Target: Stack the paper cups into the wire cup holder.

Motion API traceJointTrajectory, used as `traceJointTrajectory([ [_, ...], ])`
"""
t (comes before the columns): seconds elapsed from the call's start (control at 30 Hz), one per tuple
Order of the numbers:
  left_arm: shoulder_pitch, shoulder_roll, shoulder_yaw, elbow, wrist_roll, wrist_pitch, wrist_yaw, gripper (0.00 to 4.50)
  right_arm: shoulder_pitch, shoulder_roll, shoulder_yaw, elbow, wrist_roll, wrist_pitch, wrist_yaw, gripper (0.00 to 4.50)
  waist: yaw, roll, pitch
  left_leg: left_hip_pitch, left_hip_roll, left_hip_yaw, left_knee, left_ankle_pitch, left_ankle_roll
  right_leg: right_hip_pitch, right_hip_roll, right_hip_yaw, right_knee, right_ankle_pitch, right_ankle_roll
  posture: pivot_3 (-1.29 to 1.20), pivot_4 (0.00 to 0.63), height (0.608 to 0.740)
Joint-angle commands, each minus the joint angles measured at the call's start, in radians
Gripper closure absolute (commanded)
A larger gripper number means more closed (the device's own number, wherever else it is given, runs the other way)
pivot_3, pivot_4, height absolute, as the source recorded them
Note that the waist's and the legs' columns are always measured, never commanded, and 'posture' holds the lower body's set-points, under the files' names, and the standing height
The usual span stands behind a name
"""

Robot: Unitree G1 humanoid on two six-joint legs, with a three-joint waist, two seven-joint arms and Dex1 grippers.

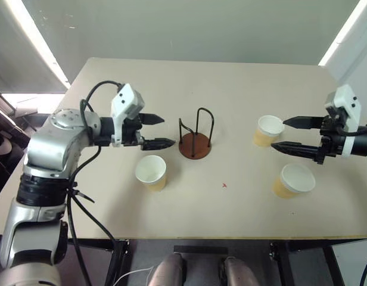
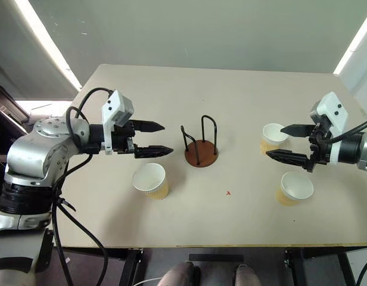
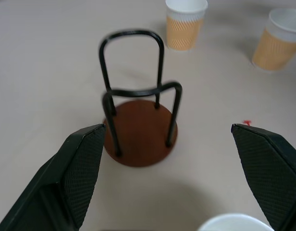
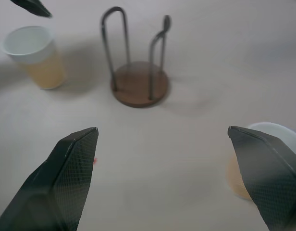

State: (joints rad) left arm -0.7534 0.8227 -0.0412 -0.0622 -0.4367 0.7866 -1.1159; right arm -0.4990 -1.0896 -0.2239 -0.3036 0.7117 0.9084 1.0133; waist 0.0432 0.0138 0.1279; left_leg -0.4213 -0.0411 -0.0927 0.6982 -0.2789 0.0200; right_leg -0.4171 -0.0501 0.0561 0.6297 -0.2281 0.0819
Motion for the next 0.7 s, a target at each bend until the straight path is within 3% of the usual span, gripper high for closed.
traceJointTrajectory([
  [0.03, 0.006, 0.016, -0.006, -0.041, 0.0, 0.006, 0.001, 0.0, -0.034, -0.029, -0.057, -0.045, 0.043, 0.01, 0.011, 0.02, 0.0, 0.0, 0.0, 0.0, 0.0, 0.0, 0.0, 0.0, 0.0, 0.0, 0.0, 0.0, 0.0, 0.0, 0.0, 0.0, 0.15, 0.74],
  [0.7, -0.04, -0.111, -0.091, -0.001, 0.045, -0.001, 0.106, 0.0, -0.025, -0.049, -0.067, -0.067, 0.067, 0.015, -0.015, 0.02, 0.0, 0.0, 0.0, 0.001, 0.0, 0.0, 0.001, 0.0, 0.0, 0.001, 0.0, 0.0, 0.001, 0.0, 0.0, 0.0, 0.15, 0.74],
])
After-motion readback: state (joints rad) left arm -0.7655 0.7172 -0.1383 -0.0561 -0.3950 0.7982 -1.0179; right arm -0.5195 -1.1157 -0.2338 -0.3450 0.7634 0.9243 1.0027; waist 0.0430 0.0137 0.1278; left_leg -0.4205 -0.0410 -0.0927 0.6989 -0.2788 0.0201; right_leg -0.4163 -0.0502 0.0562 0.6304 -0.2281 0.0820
